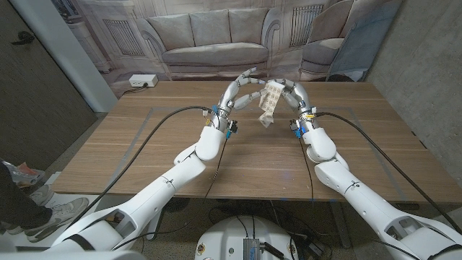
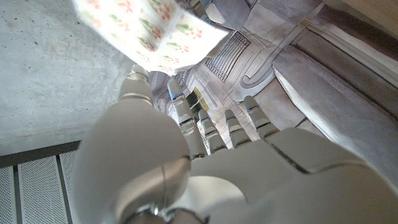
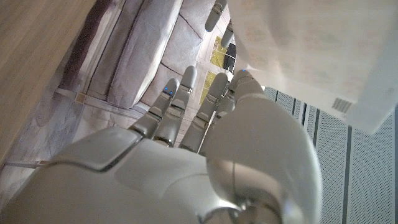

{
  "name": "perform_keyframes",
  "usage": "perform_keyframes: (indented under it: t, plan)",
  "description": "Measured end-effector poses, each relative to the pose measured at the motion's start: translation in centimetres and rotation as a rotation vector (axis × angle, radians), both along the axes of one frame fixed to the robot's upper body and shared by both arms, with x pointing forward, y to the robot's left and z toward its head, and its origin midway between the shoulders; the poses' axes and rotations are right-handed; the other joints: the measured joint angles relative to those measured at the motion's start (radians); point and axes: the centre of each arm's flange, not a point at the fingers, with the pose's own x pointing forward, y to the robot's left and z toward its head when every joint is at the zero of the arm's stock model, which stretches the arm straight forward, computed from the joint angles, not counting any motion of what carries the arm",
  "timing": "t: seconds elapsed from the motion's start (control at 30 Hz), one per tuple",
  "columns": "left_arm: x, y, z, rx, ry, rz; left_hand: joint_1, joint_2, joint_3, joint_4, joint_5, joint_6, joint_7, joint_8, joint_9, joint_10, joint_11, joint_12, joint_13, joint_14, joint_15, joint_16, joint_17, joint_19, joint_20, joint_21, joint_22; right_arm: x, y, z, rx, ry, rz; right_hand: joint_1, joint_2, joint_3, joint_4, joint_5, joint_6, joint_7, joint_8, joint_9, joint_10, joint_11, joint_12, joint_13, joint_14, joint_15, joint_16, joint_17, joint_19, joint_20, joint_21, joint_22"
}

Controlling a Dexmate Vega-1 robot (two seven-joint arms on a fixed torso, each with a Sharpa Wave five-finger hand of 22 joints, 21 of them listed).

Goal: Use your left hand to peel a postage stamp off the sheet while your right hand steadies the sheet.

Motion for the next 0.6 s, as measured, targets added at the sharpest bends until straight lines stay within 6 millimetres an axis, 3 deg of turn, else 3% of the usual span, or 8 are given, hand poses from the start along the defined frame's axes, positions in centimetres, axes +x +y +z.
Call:
perform_keyframes:
  t: [0.23, 0.6]
  plan:
    - [0.06, 0.1, -0.11, -0.02, -0.002, 0.009, -0.01, 0.008, 0.0, 0.0, 0.0, 0.001, 0.022, 0.002, -0.007, 0.016, -0.005, 0.0, 0.0, 0.0, 0.0, 0.0, 0.0, 0.0, 0.0, 0.007, 0.0, 0.1, 0.05, -0.09, -0.008, -0.006, 0.013, 0.0, 0.0, 0.007, -0.001, 0.0, 0.0, 0.0, 0.0, 0.0, 0.0, 0.0, 0.0, 0.0, 0.0, 0.0, 0.0, 0.0, 0.0, 0.0, 0.008, 0.0]
    - [0.08, 0.25, -0.22, -0.083, -0.022, 0.043, -0.01, 0.008, 0.0, 0.0, 0.0, -0.029, -0.008, -0.007, -0.012, 0.015, -0.005, 0.0, 0.0, 0.011, -0.001, 0.0, 0.0, 0.005, 0.003, 0.008, 0.0, -0.13, 0.3, 0.35, -0.072, -0.015, -0.013, 0.002, -0.001, 0.007, -0.002, 0.0, -0.004, 0.004, 0.0, 0.0, 0.0, 0.0, 0.0, 0.004, 0.0, 0.0, -0.008, 0.0, 0.0, 0.0, 0.008, -0.005]
